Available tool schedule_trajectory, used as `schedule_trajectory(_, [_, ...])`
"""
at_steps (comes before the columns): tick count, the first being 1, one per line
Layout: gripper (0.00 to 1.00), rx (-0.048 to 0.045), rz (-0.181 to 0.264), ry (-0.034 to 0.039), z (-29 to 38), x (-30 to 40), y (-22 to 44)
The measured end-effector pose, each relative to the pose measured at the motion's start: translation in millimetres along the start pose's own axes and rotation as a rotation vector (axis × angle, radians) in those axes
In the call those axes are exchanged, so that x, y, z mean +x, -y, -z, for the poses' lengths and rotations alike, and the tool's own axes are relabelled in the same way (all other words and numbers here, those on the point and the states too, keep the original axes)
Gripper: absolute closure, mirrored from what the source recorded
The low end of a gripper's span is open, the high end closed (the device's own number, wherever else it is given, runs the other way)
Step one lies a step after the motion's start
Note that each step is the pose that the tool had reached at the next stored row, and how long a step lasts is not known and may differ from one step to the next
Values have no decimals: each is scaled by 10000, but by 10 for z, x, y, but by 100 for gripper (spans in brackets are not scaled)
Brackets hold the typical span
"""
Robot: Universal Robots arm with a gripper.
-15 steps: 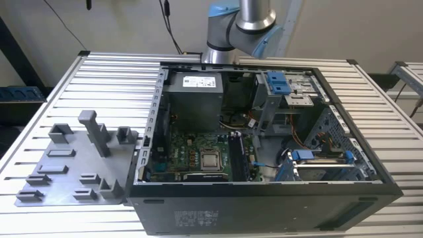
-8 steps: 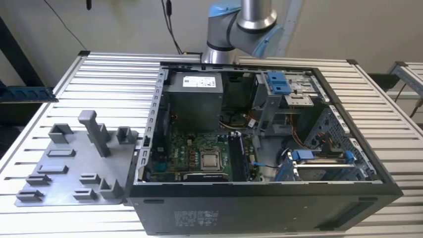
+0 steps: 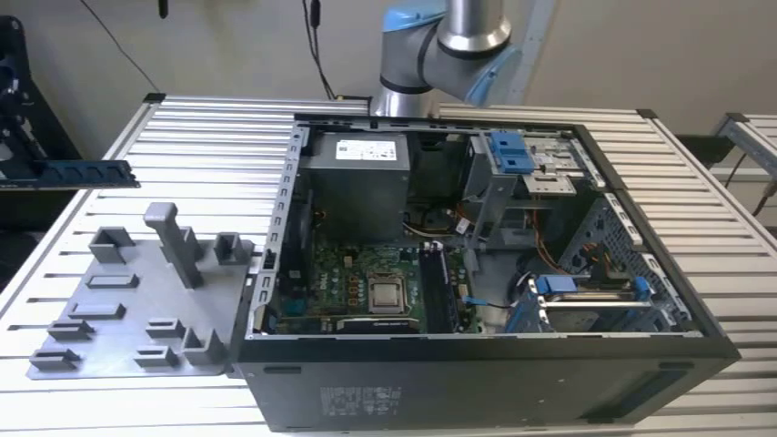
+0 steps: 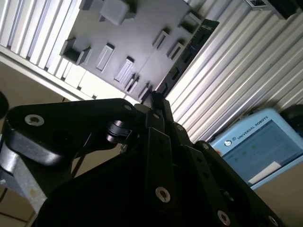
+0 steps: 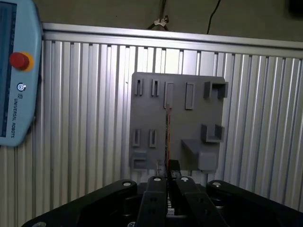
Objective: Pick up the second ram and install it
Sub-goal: 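Pick up the second ram and move it above second insertion slot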
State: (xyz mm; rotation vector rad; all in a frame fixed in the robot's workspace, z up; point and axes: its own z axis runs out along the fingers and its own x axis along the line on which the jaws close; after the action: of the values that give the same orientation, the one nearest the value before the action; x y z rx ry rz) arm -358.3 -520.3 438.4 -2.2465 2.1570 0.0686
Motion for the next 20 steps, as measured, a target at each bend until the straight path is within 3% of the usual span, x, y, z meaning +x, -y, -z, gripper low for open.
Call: schedule_trajectory(20, [86,-53,-3,-11,7,20,504])
